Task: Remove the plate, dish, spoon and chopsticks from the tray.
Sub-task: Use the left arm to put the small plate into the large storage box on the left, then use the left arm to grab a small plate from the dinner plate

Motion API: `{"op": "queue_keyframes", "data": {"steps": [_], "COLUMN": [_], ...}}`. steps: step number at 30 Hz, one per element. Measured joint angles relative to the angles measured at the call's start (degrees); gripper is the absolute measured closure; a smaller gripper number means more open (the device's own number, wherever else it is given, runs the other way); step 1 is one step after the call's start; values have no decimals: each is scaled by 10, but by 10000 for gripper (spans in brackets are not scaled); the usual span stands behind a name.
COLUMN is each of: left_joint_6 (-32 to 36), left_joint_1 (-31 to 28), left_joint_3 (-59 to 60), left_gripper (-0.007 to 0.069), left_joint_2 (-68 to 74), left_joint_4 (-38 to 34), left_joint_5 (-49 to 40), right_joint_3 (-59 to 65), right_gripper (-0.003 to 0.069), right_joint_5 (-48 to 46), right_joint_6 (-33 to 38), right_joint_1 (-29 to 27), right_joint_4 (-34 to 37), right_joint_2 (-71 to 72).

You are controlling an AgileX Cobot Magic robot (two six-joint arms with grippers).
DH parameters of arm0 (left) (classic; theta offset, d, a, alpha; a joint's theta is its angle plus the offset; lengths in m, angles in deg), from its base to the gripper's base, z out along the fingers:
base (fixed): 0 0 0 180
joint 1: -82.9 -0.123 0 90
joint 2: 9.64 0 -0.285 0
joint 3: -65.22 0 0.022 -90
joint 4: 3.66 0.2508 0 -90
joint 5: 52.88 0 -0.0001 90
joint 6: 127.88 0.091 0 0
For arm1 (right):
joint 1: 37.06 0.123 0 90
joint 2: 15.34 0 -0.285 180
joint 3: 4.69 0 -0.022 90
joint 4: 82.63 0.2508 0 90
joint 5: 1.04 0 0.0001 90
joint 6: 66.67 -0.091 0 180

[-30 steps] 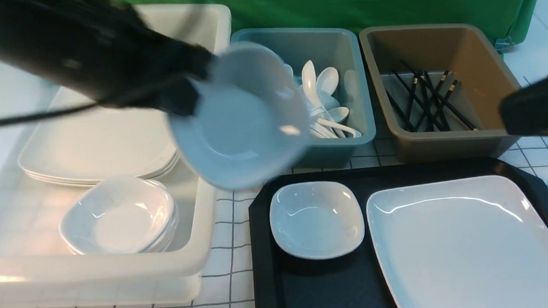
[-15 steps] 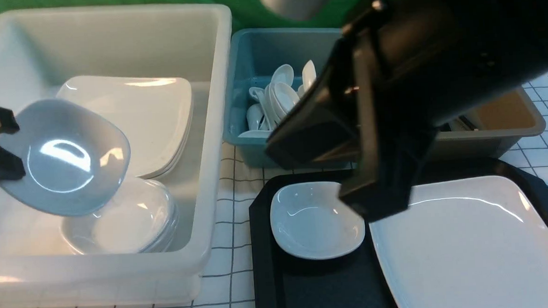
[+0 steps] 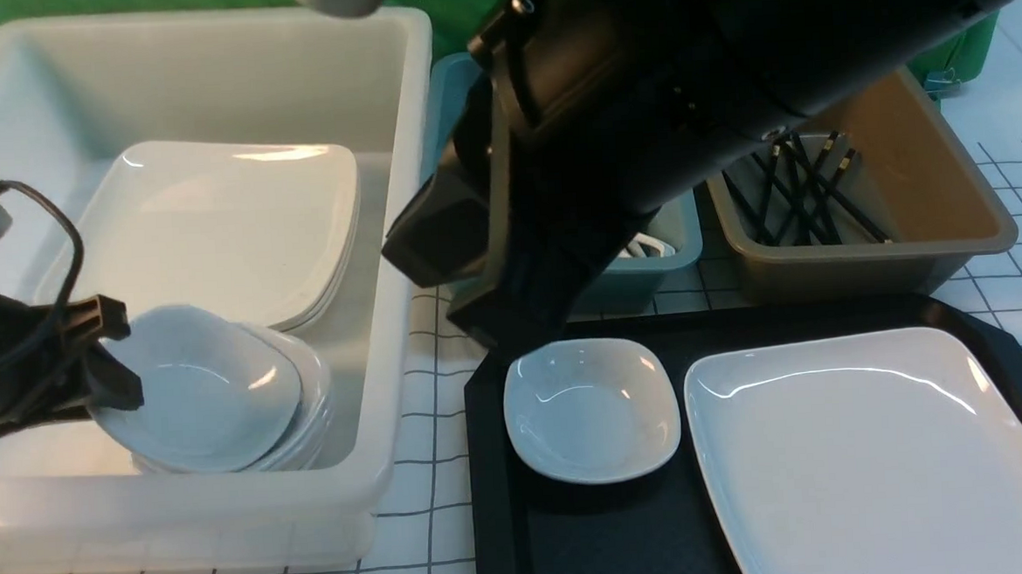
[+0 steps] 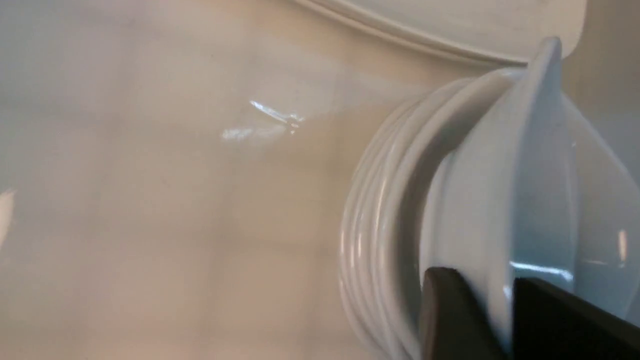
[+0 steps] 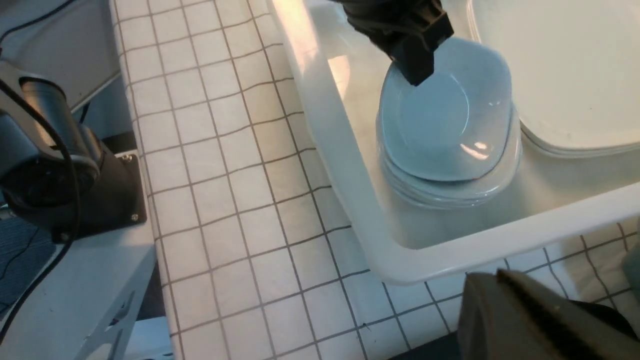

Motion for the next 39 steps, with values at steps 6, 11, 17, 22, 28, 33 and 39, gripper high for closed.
{"op": "queue_keyframes", "data": {"steps": [6,11,17,22,28,33,39], "left_joint_6": [-57,-90,-32,-21,-123,-197,-217], "left_joint_1": [0,0,71,275,514,625,665], "left_joint_3": [-48,-134,-212,-224,-225,-232,-235], "left_gripper": [188,197,501,622,619,520,267], "left_joint_2": [-5,-51,-97,-85,13,122,227], "left_joint_4": [101,164,75,62,189,332,445], "left_joint_5": [-80,-131,-150,-106,10,39,55], "right_joint_3": [0,0,16,84,215,315,350], "right_gripper": [648,643,649,653,653,654,654], "right_joint_5": [-12,-52,-77,-77,-81,-80,-78], "right_joint_6": [-2,-34,-67,-75,-75,-75,-73], "right_joint_1": [0,-7,-102,-227,-335,-363,-364], "right_joint_4": [-35,-133,-191,-195,-171,-154,-122], "right_joint_2": [0,2,32,93,184,255,297]}}
